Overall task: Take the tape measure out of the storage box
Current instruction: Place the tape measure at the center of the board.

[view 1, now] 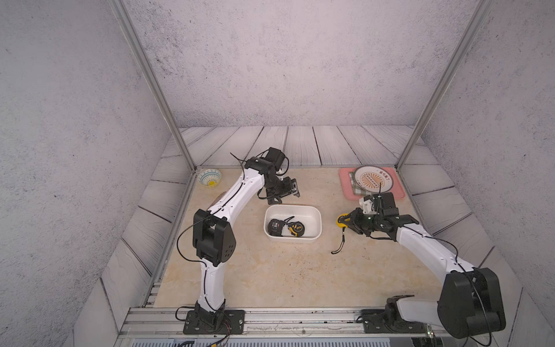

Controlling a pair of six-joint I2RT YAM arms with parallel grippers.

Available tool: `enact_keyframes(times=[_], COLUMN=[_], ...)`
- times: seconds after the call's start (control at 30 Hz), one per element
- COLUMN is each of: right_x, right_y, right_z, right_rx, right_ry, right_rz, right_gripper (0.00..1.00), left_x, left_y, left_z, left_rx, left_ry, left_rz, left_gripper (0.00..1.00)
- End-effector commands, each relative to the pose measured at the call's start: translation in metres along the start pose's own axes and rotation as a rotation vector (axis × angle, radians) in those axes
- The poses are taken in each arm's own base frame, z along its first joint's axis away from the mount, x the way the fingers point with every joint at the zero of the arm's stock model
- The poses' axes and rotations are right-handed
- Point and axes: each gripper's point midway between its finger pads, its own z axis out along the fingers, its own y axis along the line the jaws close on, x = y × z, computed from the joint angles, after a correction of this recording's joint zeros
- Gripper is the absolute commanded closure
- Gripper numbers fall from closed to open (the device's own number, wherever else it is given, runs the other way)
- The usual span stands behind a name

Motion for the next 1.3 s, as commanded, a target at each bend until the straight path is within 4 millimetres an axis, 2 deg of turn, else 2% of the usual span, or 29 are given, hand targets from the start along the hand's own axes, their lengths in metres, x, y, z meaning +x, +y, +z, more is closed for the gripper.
enact_keyframes(times=[0.0, 0.13, 0.33, 0.5, 0.63, 0.83, 1.1, 1.27], right_x=[0.003, 0.006, 0.016, 0.021, 0.027, 0.030, 0.033, 0.032], right_y=[0.008, -0.005, -0.037, -0.055, -0.066, -0.075, -0.081, -0.081], right_z=[0.010, 0.030, 0.061, 0.069, 0.071, 0.069, 0.063, 0.057], right_rx=[-0.092, -0.100, -0.034, 0.021, 0.063, 0.124, 0.169, 0.185], right_ry=[0.053, 0.096, 0.182, 0.202, 0.217, 0.229, 0.220, 0.203], right_rz=[0.043, 0.093, 0.157, 0.180, 0.201, 0.197, 0.191, 0.187], right_gripper=[1.00, 1.00, 1.00, 0.99, 0.95, 0.82, 0.53, 0.41], left_x=[0.020, 0.024, 0.035, 0.040, 0.042, 0.044, 0.049, 0.050], left_y=[0.038, 0.037, 0.031, 0.030, 0.031, 0.029, 0.026, 0.024], left_z=[0.018, 0.031, 0.046, 0.049, 0.049, 0.050, 0.053, 0.054], left_rx=[-0.180, -0.203, -0.245, -0.276, -0.291, -0.295, -0.296, -0.305], left_ry=[0.084, 0.090, 0.147, 0.155, 0.160, 0.160, 0.171, 0.174], left_rz=[0.149, 0.225, 0.328, 0.363, 0.372, 0.371, 0.385, 0.406], left_gripper=[0.15, 0.14, 0.14, 0.13, 0.13, 0.13, 0.12, 0.11])
